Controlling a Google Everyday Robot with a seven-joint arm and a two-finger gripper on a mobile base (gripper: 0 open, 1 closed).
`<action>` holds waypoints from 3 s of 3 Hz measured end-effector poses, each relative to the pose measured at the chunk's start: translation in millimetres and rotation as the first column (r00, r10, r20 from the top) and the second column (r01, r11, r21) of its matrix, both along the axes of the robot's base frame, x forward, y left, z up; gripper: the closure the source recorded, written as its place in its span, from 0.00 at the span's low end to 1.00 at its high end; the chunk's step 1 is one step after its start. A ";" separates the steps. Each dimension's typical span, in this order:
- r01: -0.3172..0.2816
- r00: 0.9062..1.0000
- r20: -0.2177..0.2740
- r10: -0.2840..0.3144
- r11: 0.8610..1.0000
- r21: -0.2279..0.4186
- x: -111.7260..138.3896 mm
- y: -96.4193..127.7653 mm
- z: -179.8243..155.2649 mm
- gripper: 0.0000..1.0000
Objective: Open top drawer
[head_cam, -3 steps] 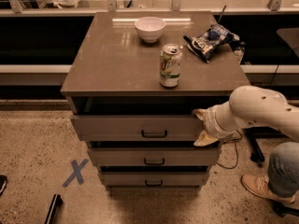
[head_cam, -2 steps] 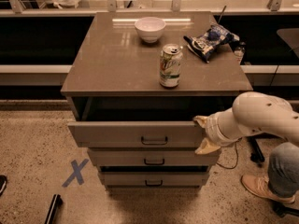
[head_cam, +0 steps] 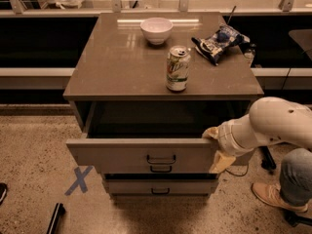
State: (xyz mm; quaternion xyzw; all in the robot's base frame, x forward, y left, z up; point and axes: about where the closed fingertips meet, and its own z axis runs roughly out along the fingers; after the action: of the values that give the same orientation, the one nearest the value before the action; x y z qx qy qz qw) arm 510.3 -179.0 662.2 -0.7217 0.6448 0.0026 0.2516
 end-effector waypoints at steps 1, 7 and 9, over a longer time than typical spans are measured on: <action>0.000 1.000 0.000 0.000 1.000 0.000 0.0 0.0 0.5 0.00; -0.026 0.952 -0.307 0.019 1.000 -0.017 -59.4 0.6 15.1 0.27; -0.013 0.970 -0.242 0.023 0.999 0.046 -46.1 -7.5 54.7 0.02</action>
Offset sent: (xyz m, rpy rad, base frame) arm 0.0000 0.0000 0.0005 0.0000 0.0000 0.0000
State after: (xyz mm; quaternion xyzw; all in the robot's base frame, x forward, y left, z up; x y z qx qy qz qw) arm 464.2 -186.5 716.8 -0.7161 0.6639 0.1071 0.1868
